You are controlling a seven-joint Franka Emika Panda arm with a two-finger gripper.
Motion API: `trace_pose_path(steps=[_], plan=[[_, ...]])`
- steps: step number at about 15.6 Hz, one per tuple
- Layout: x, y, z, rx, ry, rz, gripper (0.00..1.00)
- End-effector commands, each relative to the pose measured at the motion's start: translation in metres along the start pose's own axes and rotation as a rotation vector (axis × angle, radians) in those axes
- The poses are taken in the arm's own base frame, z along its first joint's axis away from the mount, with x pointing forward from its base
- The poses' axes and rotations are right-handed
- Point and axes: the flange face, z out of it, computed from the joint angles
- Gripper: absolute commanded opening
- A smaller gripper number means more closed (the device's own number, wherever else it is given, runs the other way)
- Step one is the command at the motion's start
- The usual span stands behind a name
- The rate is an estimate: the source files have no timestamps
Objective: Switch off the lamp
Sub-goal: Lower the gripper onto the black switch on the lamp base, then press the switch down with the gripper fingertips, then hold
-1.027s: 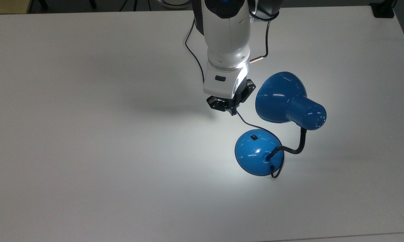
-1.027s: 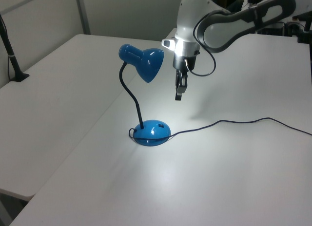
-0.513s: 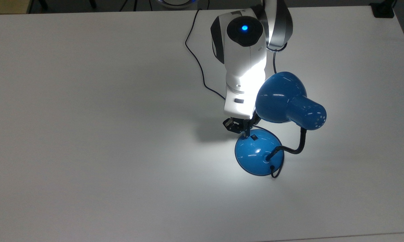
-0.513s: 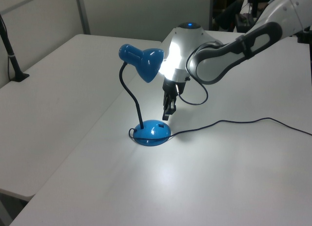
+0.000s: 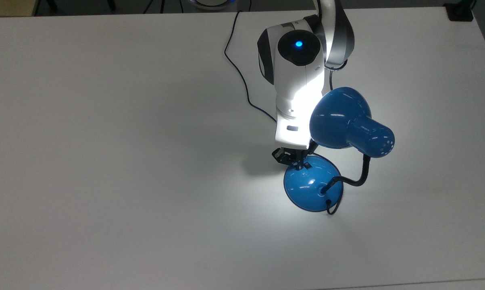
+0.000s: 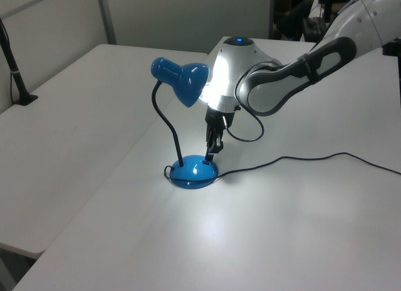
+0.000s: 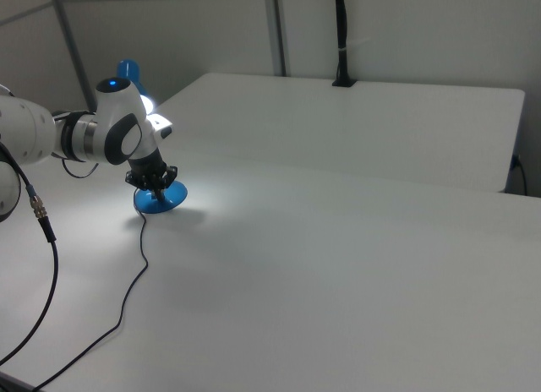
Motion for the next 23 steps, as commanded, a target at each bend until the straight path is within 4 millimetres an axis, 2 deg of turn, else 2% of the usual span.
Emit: trace_pose_path(steps=[1,11,13,19,23], plan=[[0.008,-0.004,-0.011,0.004,0.032,-0.021,0.0],[0.008,-0.02,-0.008,0.011,0.018,-0.047,0.0],[0.001,-0.03,0.002,0.019,-0.009,-0.068,0.0],[-0.026,-0.028,0.022,0.026,-0.077,-0.066,0.0],[-0.032,-0.023,0.013,0.033,-0.092,-0.051,0.0]])
